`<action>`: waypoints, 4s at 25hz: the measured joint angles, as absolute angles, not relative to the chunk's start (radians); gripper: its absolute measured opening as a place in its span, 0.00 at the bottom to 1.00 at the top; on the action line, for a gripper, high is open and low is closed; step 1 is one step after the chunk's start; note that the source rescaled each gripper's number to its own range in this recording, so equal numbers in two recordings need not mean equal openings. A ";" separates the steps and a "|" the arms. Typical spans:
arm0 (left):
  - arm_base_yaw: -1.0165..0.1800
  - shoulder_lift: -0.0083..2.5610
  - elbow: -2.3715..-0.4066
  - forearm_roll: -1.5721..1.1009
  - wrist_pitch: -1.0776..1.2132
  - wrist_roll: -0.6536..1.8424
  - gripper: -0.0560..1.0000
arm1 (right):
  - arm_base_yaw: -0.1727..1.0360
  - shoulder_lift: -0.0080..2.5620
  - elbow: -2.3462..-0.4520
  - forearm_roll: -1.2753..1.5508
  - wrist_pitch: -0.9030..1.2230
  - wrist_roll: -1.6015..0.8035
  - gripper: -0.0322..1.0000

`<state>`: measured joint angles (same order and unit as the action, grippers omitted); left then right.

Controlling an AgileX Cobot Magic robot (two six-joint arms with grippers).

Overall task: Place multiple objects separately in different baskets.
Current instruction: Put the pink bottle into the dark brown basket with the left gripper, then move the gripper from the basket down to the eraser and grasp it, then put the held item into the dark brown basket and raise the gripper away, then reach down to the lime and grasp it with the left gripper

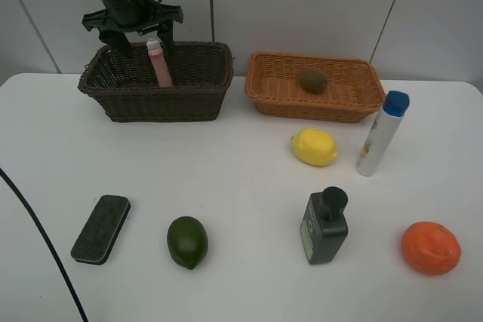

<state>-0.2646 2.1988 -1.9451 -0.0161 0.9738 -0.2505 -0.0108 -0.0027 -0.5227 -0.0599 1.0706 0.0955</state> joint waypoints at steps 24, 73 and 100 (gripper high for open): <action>-0.427 1.630 -1.090 -0.077 1.186 -0.232 1.00 | -0.011 -0.003 -0.523 -0.060 1.071 0.095 0.98; -0.398 1.632 -1.183 -0.017 0.681 -0.296 0.46 | -0.011 -0.003 -0.523 -0.060 1.071 0.095 0.98; -0.236 1.961 -1.687 0.034 0.872 -0.270 1.00 | -0.011 -0.003 -0.523 -0.060 1.071 0.095 0.98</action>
